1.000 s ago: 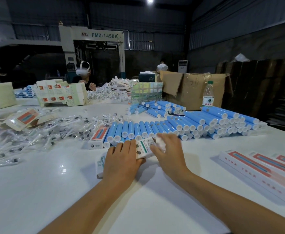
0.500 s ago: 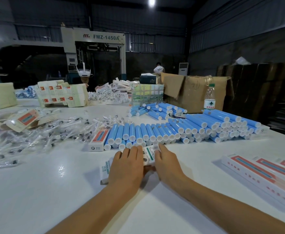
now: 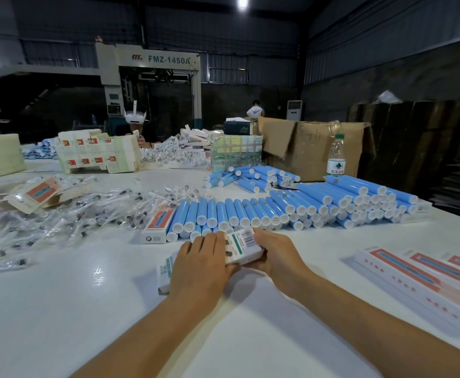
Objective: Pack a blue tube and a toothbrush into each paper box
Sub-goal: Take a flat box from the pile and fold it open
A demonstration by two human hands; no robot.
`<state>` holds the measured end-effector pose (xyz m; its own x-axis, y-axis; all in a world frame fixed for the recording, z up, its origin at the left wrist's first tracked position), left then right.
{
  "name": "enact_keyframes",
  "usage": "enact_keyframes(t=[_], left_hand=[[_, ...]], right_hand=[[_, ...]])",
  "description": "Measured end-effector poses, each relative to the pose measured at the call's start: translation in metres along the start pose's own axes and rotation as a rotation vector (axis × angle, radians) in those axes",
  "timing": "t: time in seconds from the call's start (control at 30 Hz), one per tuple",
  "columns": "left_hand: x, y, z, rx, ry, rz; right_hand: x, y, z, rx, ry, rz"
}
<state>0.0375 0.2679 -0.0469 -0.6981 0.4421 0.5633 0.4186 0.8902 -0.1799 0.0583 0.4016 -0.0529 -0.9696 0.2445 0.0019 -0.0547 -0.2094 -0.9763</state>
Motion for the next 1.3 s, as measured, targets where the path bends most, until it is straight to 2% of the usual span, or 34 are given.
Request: enact_keyframes(t=[0.13, 0.4, 0.63, 0.77, 0.87, 0.97, 1.17, 1.3], left_hand=[[-0.001, -0.003, -0.004, -0.005, 0.027, 0.002], [-0.002, -0.004, -0.004, -0.011, 0.028, 0.023], [-0.001, -0.001, -0.004, 0.002, 0.025, 0.045], [-0.001, -0.003, -0.005, -0.014, 0.03, 0.025], [0.0, -0.006, -0.006, -0.022, 0.034, -0.003], [0.0, -0.005, -0.006, 0.001, 0.018, -0.008], [-0.003, -0.003, -0.003, 0.025, -0.009, -0.013], [-0.003, -0.003, -0.003, 0.015, -0.009, -0.014]], right_hand=[[0.001, -0.003, -0.003, 0.002, 0.02, -0.067], [0.002, 0.0, -0.001, 0.041, -0.028, -0.043], [0.004, 0.004, -0.002, -0.011, 0.027, -0.022], [-0.001, -0.004, 0.002, -0.243, -0.003, -0.158], [-0.006, -0.012, -0.006, -0.432, 0.127, -0.278], [-0.006, -0.016, -0.012, -0.512, 0.24, -0.347], [-0.01, -0.012, -0.004, -0.732, 0.251, -0.444], [-0.01, -0.013, -0.004, -0.713, 0.237, -0.457]])
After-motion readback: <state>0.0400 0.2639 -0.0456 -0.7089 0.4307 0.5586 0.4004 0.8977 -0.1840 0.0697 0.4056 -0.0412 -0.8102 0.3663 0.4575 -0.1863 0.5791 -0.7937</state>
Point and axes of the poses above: each hand's wrist, its own x-axis towards the middle knuckle, its own z-axis out of the palm, y = z × x, the point moved 6 cm from there along x, towards the middle knuckle, and after that the axes turned 4 degrees about x, right-handed, at the moved point
